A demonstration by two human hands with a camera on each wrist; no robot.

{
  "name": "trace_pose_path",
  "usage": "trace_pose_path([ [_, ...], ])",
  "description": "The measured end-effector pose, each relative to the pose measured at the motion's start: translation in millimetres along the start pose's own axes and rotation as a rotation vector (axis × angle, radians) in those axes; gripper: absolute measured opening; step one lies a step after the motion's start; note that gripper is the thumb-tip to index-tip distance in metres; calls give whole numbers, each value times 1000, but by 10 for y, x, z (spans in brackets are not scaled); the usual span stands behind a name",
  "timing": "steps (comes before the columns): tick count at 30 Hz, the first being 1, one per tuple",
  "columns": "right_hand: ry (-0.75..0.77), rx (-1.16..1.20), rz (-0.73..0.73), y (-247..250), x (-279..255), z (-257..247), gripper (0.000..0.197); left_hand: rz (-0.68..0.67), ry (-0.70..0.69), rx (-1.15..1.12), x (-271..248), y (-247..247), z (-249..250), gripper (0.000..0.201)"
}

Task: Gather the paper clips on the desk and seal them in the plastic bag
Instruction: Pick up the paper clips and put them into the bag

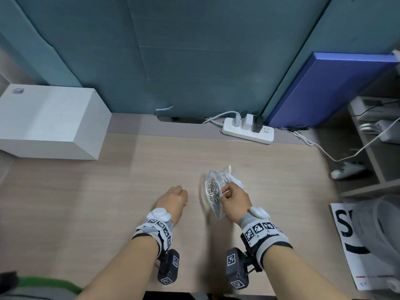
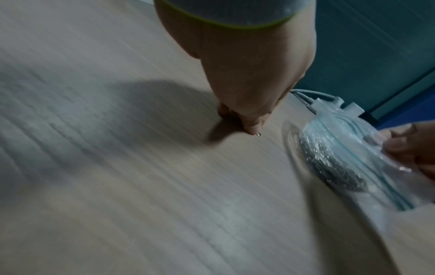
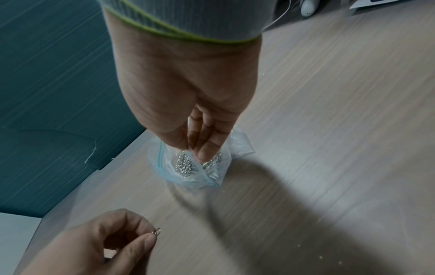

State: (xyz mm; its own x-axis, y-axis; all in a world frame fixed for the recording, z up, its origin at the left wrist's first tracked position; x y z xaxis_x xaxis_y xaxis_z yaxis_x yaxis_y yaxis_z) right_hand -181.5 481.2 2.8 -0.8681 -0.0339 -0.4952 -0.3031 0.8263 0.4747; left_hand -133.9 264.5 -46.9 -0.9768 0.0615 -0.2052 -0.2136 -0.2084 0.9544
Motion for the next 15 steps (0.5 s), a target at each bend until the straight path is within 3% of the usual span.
trace_pose_path([
  [7,5,7,-11,16,11,-44,20,-102,-39,233,6,-56,66,39],
  [12,1,11,-3,41,-3,-35,23,-205,-21,298,-14,-7,144,23],
  [15,8,6,8,59,4,-23,22,-191,5,127,25,99,174,26],
])
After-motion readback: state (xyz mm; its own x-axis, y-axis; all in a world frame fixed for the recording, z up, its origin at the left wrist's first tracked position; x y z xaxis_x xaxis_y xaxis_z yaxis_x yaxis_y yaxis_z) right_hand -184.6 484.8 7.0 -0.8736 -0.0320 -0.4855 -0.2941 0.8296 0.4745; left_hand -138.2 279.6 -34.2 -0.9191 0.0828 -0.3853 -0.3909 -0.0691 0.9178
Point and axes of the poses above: each hand's wrist, its own x-axis towards the middle knuckle, its own y-axis out of the back of the hand, z = x × y, the point moved 2 cm from there along x, towards the middle knuckle, and after that the axes turned 6 degrees about x, right-handed, at the moved point
